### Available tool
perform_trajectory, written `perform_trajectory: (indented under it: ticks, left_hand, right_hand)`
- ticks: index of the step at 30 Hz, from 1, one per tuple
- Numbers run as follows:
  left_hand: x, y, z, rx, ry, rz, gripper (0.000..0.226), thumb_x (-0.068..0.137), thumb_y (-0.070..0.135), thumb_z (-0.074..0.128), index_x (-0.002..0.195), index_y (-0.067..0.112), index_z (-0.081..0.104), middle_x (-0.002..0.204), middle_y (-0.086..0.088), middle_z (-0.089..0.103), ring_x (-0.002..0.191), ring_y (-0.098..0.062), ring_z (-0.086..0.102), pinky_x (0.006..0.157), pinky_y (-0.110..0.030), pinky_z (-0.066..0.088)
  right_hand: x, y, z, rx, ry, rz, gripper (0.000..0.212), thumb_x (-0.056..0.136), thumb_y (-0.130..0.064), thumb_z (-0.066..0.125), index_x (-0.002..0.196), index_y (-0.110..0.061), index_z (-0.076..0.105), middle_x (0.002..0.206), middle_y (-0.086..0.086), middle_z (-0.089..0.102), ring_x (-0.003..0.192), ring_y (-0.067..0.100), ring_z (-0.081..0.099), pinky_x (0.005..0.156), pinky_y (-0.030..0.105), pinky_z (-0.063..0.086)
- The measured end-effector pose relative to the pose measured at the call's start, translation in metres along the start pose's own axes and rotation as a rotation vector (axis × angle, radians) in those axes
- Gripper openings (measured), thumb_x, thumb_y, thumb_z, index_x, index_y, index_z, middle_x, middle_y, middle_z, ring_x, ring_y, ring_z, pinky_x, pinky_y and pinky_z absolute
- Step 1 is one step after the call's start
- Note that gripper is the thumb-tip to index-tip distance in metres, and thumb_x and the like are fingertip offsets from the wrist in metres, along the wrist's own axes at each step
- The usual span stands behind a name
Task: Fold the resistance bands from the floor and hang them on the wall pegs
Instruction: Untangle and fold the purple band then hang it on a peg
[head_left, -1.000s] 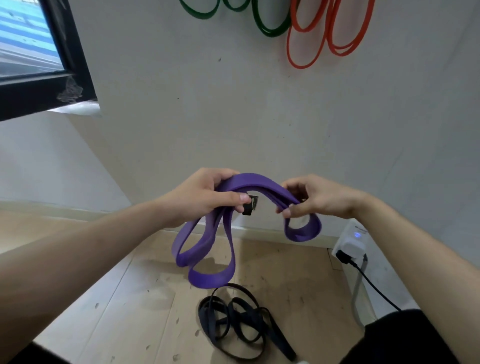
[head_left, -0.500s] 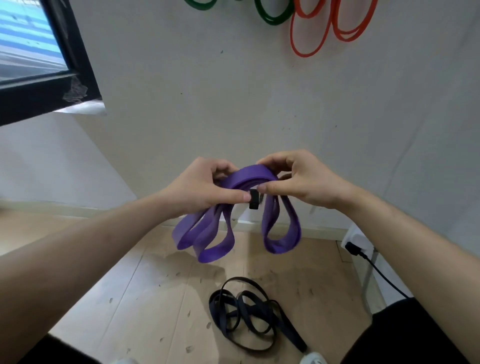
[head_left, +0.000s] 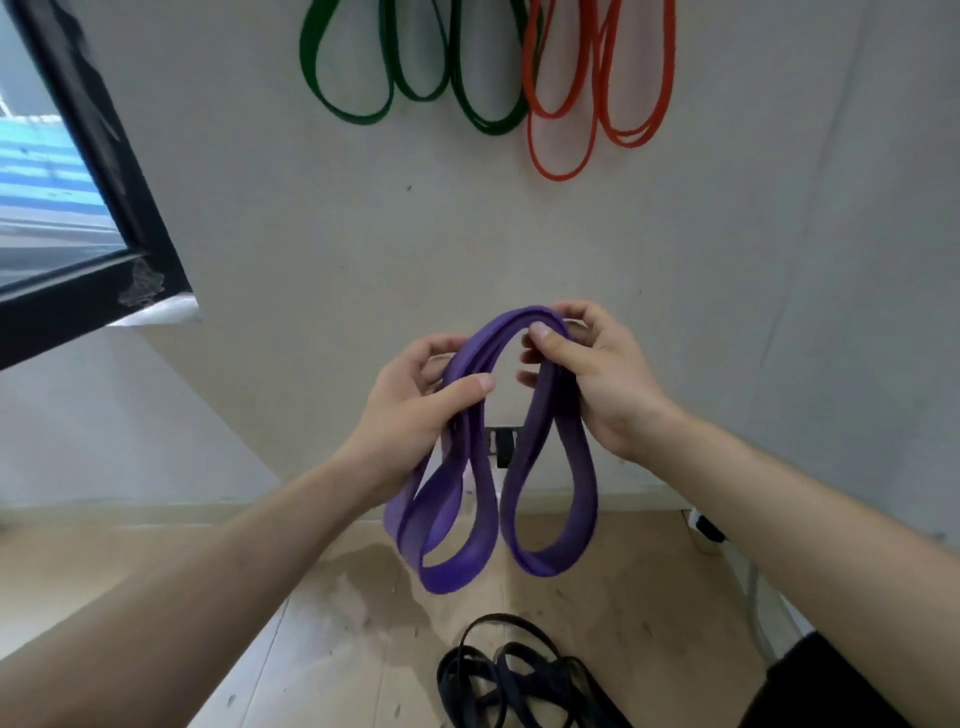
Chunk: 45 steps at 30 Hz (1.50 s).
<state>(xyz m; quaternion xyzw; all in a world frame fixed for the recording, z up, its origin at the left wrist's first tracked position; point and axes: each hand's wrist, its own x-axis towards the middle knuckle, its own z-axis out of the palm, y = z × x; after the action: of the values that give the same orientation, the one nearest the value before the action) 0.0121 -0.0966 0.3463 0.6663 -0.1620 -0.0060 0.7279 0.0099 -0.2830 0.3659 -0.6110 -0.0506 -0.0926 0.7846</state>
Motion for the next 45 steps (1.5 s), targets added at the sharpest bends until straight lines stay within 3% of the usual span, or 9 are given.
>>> perform_trajectory:
  ticks: [5,10,23,30,34,36,41,45]
  left_hand:
    - [0.013,0.014,0.020,-0.113,0.175,0.069,0.027,0.089,0.011,0.074,0.114,0.014,0.065,0.098,-0.003,0.073,0.078,-0.011,0.068,0.070,-0.025,0.054]
    - [0.036,0.041,0.032,-0.140,0.240,0.131,0.021,0.090,0.015,0.074,0.109,0.020,0.067,0.098,-0.005,0.073,0.087,-0.020,0.067,0.080,-0.036,0.053]
    - [0.119,0.173,0.098,0.069,0.149,0.484,0.019,0.090,0.019,0.074,0.107,0.025,0.066,0.099,-0.007,0.073,0.090,-0.022,0.072,0.073,-0.026,0.059]
    - [0.178,0.235,0.152,0.122,0.143,0.617,0.018,0.091,0.022,0.074,0.105,0.028,0.063,0.101,0.002,0.070,0.095,-0.016,0.070,0.080,-0.030,0.061]
    - [0.216,0.246,0.177,0.114,0.199,0.644,0.017,0.090,0.028,0.074,0.100,0.034,0.062,0.097,0.006,0.070,0.092,-0.014,0.069,0.086,-0.037,0.060]
    - [0.232,0.247,0.186,0.119,0.220,0.666,0.017,0.090,0.029,0.073,0.100,0.034,0.060,0.098,0.010,0.069,0.092,-0.008,0.066,0.085,-0.033,0.058]
    - [0.262,0.242,0.201,0.095,0.279,0.698,0.018,0.093,0.025,0.070,0.104,0.032,0.058,0.098,0.013,0.066,0.088,0.000,0.063,0.075,-0.019,0.049]
    - [0.274,0.222,0.203,0.222,0.352,0.783,0.021,0.094,0.018,0.066,0.110,0.029,0.058,0.096,0.017,0.065,0.086,0.004,0.062,0.079,-0.023,0.053]
  right_hand:
    - [0.010,-0.020,0.012,0.128,0.073,-0.021,0.018,0.093,-0.002,0.064,0.098,-0.015,0.052,0.096,0.014,0.063,0.074,0.021,0.062,0.081,0.042,0.054]
    - [0.021,-0.045,0.007,0.048,0.091,-0.085,0.015,0.093,-0.001,0.060,0.101,-0.014,0.058,0.101,0.011,0.067,0.086,0.025,0.066,0.082,0.040,0.056]
    - [0.070,-0.199,-0.026,-0.241,0.182,-0.534,0.018,0.096,-0.006,0.063,0.107,-0.020,0.063,0.108,0.007,0.070,0.096,0.026,0.073,0.083,0.041,0.062]
    - [0.115,-0.285,-0.055,-0.330,0.237,-0.707,0.019,0.096,-0.004,0.061,0.102,-0.022,0.064,0.108,0.006,0.069,0.095,0.026,0.073,0.080,0.037,0.063]
    - [0.154,-0.312,-0.070,-0.392,0.277,-0.771,0.020,0.094,-0.005,0.063,0.099,-0.024,0.066,0.104,0.001,0.068,0.097,0.030,0.071,0.083,0.044,0.061]
    - [0.172,-0.322,-0.075,-0.485,0.306,-0.797,0.018,0.093,-0.011,0.064,0.102,-0.026,0.067,0.104,-0.004,0.068,0.094,0.023,0.071,0.083,0.048,0.061]
    - [0.200,-0.332,-0.076,-0.614,0.310,-0.848,0.021,0.095,-0.008,0.061,0.109,-0.023,0.064,0.102,-0.007,0.065,0.097,0.020,0.067,0.085,0.038,0.059]
    - [0.215,-0.313,-0.083,-0.641,0.279,-0.858,0.025,0.094,0.000,0.057,0.111,-0.018,0.061,0.102,0.000,0.066,0.096,0.019,0.066,0.086,0.037,0.056]
